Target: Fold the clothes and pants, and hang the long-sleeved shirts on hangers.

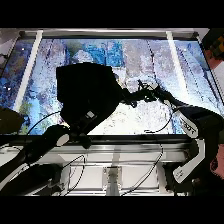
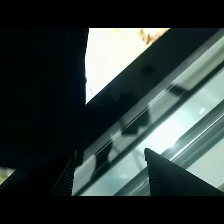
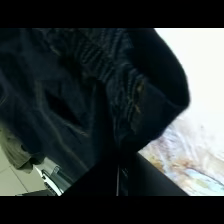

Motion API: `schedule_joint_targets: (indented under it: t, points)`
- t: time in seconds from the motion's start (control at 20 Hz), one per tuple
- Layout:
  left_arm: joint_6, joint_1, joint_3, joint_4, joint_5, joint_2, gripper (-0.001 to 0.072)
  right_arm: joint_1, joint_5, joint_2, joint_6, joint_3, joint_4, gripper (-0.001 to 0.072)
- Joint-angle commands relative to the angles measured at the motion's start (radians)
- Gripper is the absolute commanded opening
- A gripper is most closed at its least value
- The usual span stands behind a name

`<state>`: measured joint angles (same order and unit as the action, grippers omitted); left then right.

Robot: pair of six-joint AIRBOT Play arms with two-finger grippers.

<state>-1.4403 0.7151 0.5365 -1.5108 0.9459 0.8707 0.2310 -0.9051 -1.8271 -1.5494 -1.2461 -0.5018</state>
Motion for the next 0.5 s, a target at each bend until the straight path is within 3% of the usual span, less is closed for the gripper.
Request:
schedule_joint_targets:
  t: [0.0, 0.25, 0.45]
  points:
    - [0.0, 0.021, 0.003, -0.118, 0.087, -0.001, 0.0509, -0.001, -0.029, 0.001, 0.0, -0.043, 0.008, 0.0034]
    - [-0.004, 0.021, 0.002, -0.188, 0.056, -0.001, 0.0502, -0.001, -0.055, 0.001, 0.0, -0.158, 0.004, 0.0034]
    - [-0.003, 0.021, 0.001, -0.147, -0.085, 0.001, 0.0502, 0.001, -0.078, 0.001, -0.001, -0.183, -0.032, 0.0034]
